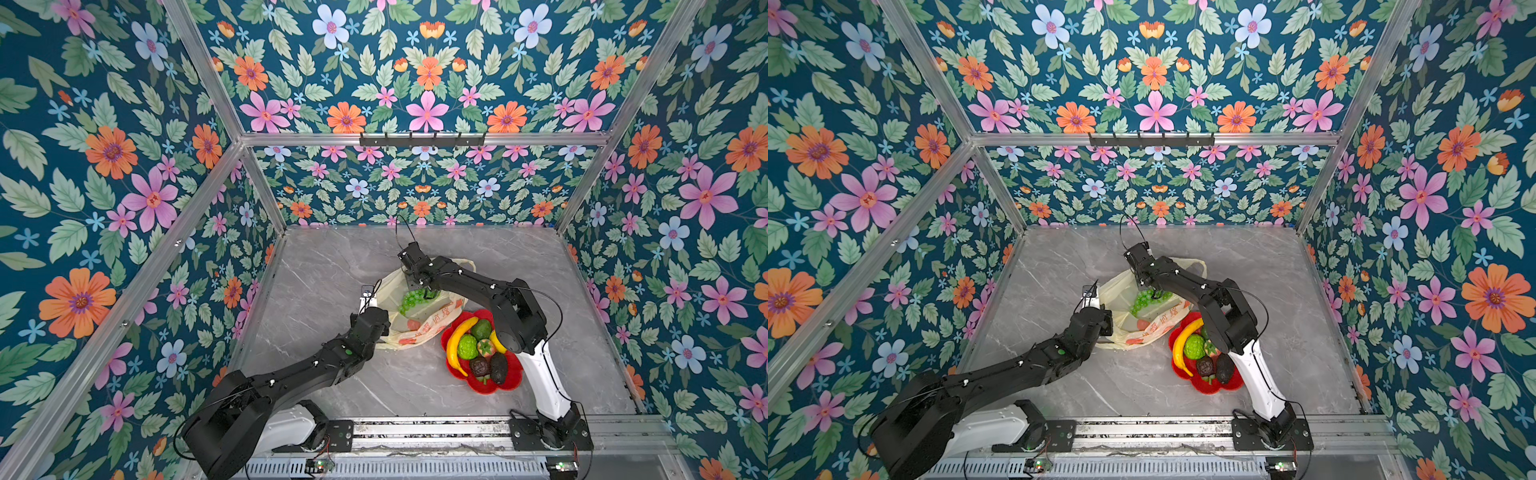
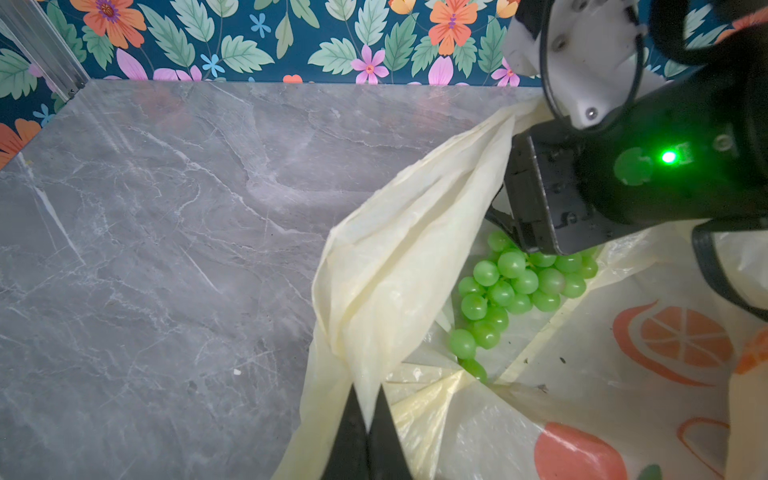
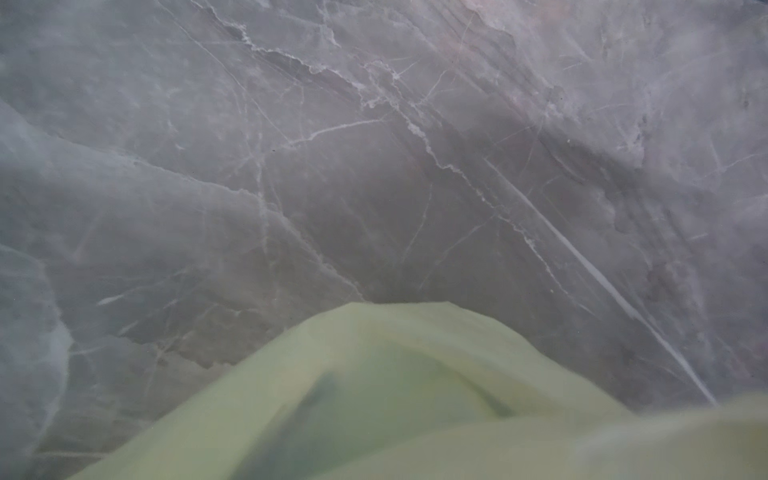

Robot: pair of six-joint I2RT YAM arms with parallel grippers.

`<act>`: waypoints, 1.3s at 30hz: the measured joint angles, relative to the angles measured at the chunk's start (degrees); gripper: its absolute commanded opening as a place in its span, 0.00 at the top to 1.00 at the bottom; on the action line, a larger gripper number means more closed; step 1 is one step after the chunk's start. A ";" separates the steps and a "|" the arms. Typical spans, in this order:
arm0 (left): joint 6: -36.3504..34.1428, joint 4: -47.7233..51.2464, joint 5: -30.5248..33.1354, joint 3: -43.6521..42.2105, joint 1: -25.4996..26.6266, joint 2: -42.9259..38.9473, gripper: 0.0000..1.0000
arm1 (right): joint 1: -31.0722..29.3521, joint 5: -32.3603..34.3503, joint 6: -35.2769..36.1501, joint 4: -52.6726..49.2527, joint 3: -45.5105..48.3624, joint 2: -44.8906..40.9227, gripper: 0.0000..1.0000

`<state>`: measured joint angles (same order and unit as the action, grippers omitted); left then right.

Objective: Take the fake fruits out of the plastic bag
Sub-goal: 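Lower the right gripper onto the grape bunch stem and close it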

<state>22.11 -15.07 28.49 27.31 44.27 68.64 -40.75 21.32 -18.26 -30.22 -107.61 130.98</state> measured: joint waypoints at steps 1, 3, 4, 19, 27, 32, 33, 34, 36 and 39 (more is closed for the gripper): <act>0.00 -0.02 -0.02 0.00 0.00 0.00 1.00 | -0.02 0.44 0.00 -0.52 -0.61 0.35 0.47; 0.00 -0.04 -0.04 0.00 0.00 0.00 1.00 | -0.07 1.55 -0.04 -1.81 -2.14 1.25 0.48; 0.00 -0.11 -0.04 0.00 0.00 0.00 0.99 | -0.07 2.08 -0.09 -2.67 -3.02 1.68 0.49; 0.00 -0.35 -0.04 -0.02 0.00 0.02 0.98 | -0.04 5.55 -0.92 -9.31 -8.57 5.27 0.58; 0.00 -0.35 -0.02 -0.07 0.00 0.00 0.98 | -0.07 7.17 -1.11 -10.93 -9.60 5.79 0.69; 0.00 -0.35 -0.02 -0.07 0.00 0.00 0.98 | -0.07 8.13 -1.11 -11.54 -9.64 5.81 0.74; 0.00 -0.35 -0.02 -0.07 0.00 0.00 0.98 | -0.07 8.37 -1.11 -11.58 -9.66 5.86 0.75; 0.00 -0.35 -0.02 -0.07 0.00 0.00 0.98 | -0.04 8.48 -1.11 -11.58 -9.66 5.86 0.77; 0.00 -0.35 0.00 -0.07 0.00 0.00 0.98 | -0.04 8.85 -1.14 -11.67 -9.66 5.88 0.78; 0.00 -0.35 0.00 -0.07 0.00 0.00 0.98 | 0.00 9.07 -1.16 -11.72 -9.66 5.88 0.82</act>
<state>22.11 -15.42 28.49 27.24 44.27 68.64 -40.75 30.39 -19.42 -41.93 -117.27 136.86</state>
